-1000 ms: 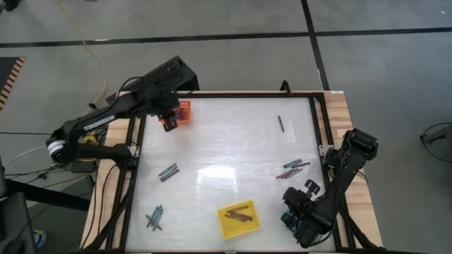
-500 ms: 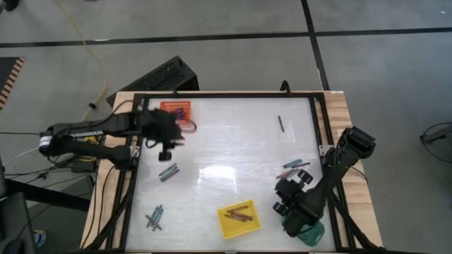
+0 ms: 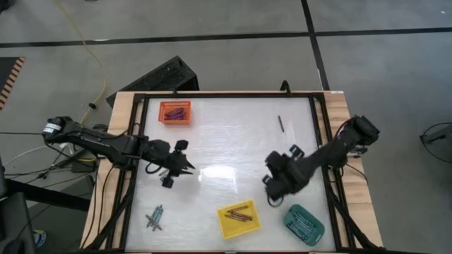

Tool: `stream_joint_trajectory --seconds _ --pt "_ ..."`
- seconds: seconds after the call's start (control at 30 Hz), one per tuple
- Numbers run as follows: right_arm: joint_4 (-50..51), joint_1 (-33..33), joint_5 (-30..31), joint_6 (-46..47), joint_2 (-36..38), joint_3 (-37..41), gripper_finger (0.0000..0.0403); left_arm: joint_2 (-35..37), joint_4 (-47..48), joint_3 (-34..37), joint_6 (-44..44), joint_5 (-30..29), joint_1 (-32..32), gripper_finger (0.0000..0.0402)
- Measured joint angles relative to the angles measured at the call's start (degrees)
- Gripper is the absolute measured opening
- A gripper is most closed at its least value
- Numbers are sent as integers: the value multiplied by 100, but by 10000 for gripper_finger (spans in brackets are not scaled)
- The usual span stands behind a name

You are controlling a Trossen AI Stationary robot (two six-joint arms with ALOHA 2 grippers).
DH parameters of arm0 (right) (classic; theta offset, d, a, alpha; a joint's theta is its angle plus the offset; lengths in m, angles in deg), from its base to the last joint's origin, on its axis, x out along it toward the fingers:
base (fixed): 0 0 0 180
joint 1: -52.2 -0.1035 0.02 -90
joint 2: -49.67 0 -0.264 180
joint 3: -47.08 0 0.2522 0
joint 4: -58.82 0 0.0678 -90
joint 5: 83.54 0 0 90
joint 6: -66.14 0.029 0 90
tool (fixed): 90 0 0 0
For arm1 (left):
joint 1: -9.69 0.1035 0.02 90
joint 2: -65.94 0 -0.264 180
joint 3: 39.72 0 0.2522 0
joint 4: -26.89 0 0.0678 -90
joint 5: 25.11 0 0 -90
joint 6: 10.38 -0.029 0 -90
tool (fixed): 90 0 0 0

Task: Sort crayons
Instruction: Put the purple crayon into the orange bin

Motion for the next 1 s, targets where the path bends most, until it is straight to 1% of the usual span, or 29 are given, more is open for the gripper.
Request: stream_joint_trajectory --seconds 0.2,0.37,0.47,0.6,0.73,0.9,1.0 --pt "6 1123 74 -891 235 0 129 3 -1359 495 110 -19 -381 85" --pt "-8 2128 219 -1682 343 0 129 3 -1905 687 84 -102 -630 85" --pt "-307 2783 188 -2263 485 167 128 1 -2251 838 117 -147 -762 85" --pt "-1316 3769 -359 -3201 835 784 129 1 -2430 960 211 -207 -950 85" --pt "-2325 4770 -1010 -3913 1204 1537 129 -1 -2454 1014 272 -547 -1155 85" --pt "-3309 5848 -1847 -4424 1360 2357 130 -1 -2457 1014 364 -818 -1332 85" --pt "-3765 6220 -2138 -4618 1233 2662 130 -1 -2459 1014 403 -897 -1386 85"
